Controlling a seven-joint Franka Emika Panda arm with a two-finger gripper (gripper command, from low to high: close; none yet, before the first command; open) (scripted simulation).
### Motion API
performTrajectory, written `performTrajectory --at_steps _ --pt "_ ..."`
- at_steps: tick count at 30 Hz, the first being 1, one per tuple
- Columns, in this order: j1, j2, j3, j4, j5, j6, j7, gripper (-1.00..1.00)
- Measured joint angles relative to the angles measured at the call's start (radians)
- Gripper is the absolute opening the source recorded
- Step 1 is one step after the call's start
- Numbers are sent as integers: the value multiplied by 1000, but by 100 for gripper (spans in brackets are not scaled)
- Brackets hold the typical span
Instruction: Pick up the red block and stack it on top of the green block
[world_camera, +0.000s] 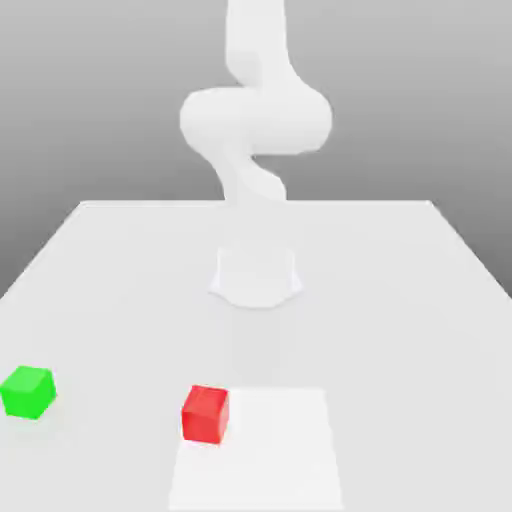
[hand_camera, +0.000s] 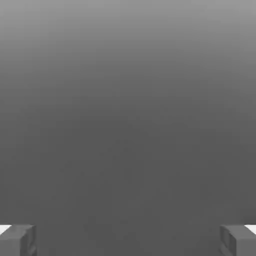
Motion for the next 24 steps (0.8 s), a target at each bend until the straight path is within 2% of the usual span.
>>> performTrajectory --at_steps 12,16,19,24 --pt "-108 456 -2 -263 -82 267 65 0" --pt "-120 600 -25 -349 -57 356 49 0" --pt "-129 705 -31 -409 4 424 7 0" --pt "-136 881 -21 -403 37 570 -15 0"
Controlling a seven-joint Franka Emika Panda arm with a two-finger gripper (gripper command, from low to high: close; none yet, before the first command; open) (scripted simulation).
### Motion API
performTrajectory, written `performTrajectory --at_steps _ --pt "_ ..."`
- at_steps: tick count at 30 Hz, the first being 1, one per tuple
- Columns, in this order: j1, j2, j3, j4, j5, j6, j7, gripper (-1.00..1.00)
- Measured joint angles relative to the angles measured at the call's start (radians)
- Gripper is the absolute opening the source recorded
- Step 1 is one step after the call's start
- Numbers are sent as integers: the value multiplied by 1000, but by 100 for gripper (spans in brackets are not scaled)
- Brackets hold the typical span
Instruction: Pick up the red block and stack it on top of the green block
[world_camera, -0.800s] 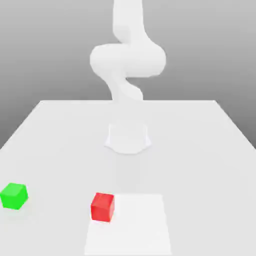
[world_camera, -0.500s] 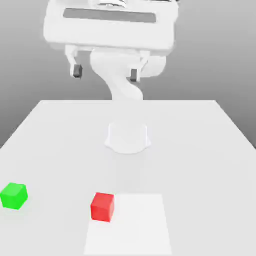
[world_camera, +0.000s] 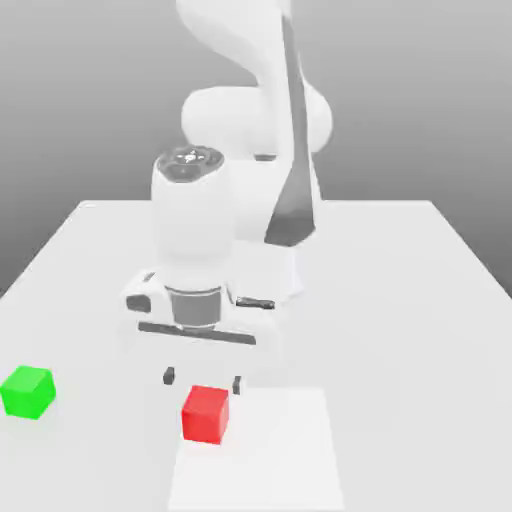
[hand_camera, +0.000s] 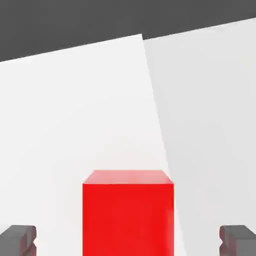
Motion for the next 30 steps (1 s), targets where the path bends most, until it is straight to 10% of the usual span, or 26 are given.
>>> performTrajectory --at_steps 1,2,15,30 --pt "0 36 1 5 1 31 -1 0" --pt "-1 69 1 9 1 59 -2 -100" --pt "-5 -114 3 -18 -9 -98 6 -100" --pt "-436 -13 -180 210 54 -229 -11 -100"
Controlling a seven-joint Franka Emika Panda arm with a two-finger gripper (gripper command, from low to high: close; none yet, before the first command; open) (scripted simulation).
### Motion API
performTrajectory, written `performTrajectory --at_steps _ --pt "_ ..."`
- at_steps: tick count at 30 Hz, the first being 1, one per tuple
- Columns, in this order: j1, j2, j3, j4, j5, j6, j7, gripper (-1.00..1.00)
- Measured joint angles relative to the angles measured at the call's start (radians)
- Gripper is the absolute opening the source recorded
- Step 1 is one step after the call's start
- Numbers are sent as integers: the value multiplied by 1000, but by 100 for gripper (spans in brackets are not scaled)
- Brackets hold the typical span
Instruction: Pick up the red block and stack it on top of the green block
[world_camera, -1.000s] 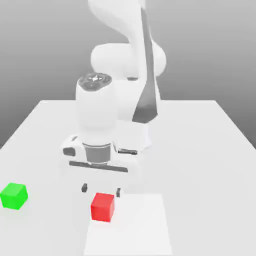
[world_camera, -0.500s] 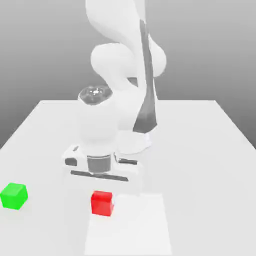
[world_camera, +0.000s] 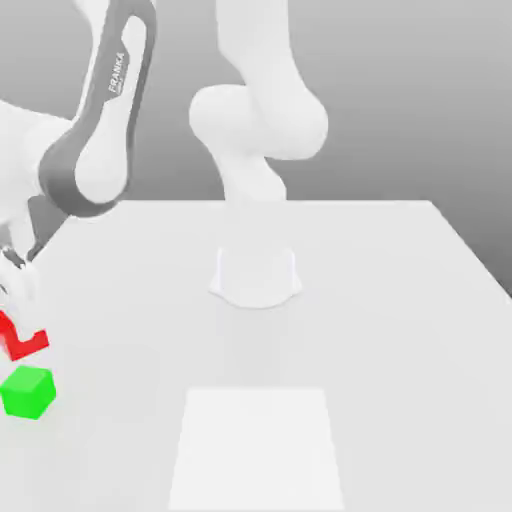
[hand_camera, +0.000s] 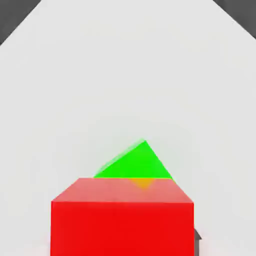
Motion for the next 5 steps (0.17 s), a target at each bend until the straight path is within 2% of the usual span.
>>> performTrajectory --at_steps 2,3,5 --pt "-14 70 20 5 32 64 -23 -100" --pt "-19 92 26 7 42 83 -30 100" --pt "-19 92 26 7 42 83 -30 100"
